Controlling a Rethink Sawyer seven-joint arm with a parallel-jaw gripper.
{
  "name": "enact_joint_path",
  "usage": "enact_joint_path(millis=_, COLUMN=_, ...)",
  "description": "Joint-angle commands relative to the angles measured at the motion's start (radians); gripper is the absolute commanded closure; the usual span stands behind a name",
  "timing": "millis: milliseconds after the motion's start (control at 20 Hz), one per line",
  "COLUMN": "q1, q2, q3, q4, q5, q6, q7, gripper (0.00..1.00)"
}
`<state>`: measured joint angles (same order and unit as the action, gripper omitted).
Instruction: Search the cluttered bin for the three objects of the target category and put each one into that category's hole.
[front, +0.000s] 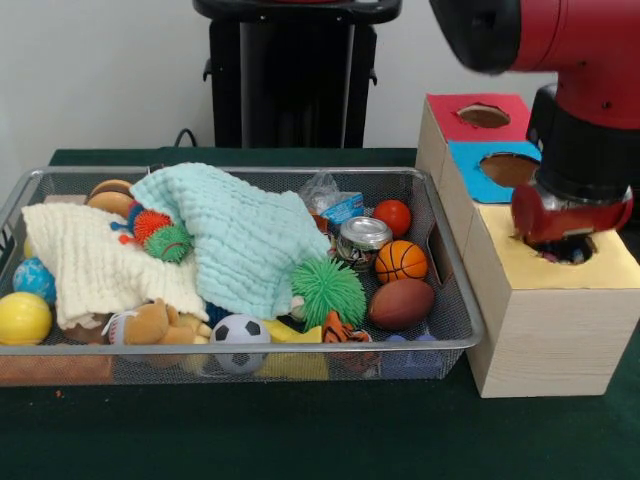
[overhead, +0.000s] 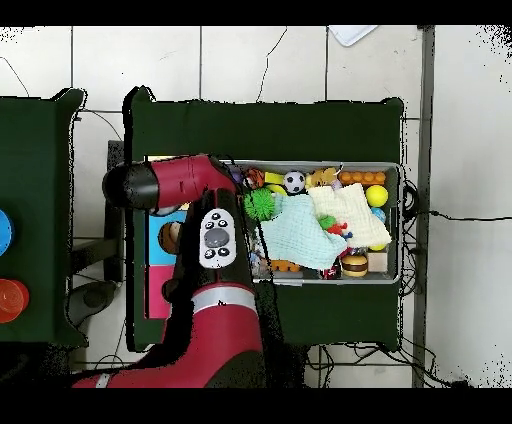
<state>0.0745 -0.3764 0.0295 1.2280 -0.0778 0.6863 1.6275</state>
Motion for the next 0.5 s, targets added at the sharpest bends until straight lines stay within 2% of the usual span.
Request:
enact_joint_path(millis=50, q1=-0.013, q2=0.342, q3=-0.020, q4=-0.179, q5=0.064, q6=-0.184, q7=0.325, gripper=1.00)
enact_joint_path(millis=150, q1=0.000, q2=0.416, q3=-0.046, q4=-0.250, q5=0.074, q6=-0.200, q7=0.318, gripper=1.00)
enact_joint_path(millis=250, q1=0.018, q2=0.446, q3=-0.079, q4=-0.282, q5=0.077, q6=-0.220, q7=0.319, gripper=1.00)
enact_joint_path(millis=300, q1=0.025, q2=0.452, q3=-0.092, q4=-0.297, q5=0.082, q6=-0.184, q7=0.307, gripper=0.00)
enact_joint_path(millis=500, q1=0.035, q2=0.446, q3=-0.105, q4=-0.317, q5=0.079, q6=-0.066, q7=0.290, gripper=0.00)
